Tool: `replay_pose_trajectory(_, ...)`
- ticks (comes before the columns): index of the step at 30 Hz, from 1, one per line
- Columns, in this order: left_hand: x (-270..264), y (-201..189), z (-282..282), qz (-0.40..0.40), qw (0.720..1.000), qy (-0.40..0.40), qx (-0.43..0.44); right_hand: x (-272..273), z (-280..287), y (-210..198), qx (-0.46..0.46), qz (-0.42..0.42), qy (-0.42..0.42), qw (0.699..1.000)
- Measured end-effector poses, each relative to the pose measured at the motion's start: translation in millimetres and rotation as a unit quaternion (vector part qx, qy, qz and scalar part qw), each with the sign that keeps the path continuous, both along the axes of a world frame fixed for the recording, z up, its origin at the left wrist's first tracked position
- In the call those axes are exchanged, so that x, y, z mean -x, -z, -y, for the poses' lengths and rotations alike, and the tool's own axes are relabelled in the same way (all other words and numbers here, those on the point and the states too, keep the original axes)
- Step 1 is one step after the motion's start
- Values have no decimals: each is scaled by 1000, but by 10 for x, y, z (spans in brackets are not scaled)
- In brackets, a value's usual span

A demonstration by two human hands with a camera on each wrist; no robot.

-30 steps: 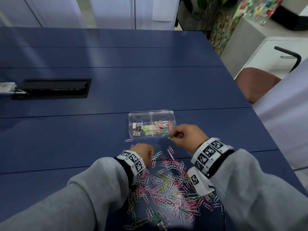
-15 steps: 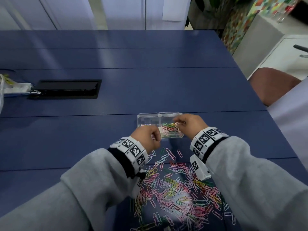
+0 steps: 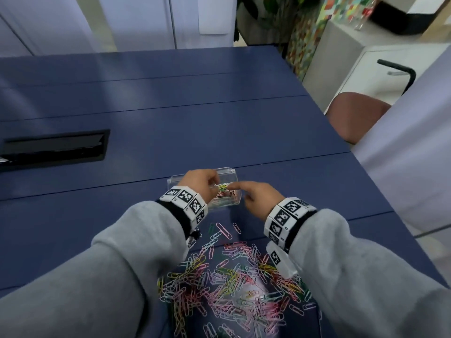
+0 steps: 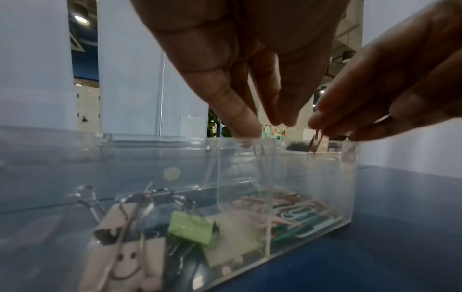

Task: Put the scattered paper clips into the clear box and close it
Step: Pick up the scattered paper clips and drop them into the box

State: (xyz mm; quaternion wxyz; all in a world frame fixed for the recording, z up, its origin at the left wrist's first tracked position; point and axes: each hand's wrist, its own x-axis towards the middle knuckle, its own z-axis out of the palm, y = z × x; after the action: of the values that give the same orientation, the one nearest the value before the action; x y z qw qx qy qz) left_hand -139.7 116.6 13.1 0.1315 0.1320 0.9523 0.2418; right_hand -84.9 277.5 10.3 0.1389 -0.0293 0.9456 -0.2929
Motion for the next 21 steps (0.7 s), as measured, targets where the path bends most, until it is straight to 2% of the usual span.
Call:
replay_pose_trajectory(5, -126, -64, 269, 5, 998, -23, -54, -5, 43, 54, 19, -27, -9, 999)
replay_pose_trajectory(9, -252, -50, 559, 32, 999, -22, -8, -74, -111, 95, 27, -47, 60, 997)
replay_pose_trajectory(14, -442, 89, 869, 102, 988, -24, 116, -310, -448, 162, -86, 54, 104, 989)
replay_pose_trajectory(18, -562, 183, 1038, 148, 971, -69, 176, -542, -601, 208, -156, 135, 142, 968)
replay_pose_trajectory(21, -627, 265, 1031, 164, 967, -78, 180, -683, -520, 268, -173, 164, 138, 961)
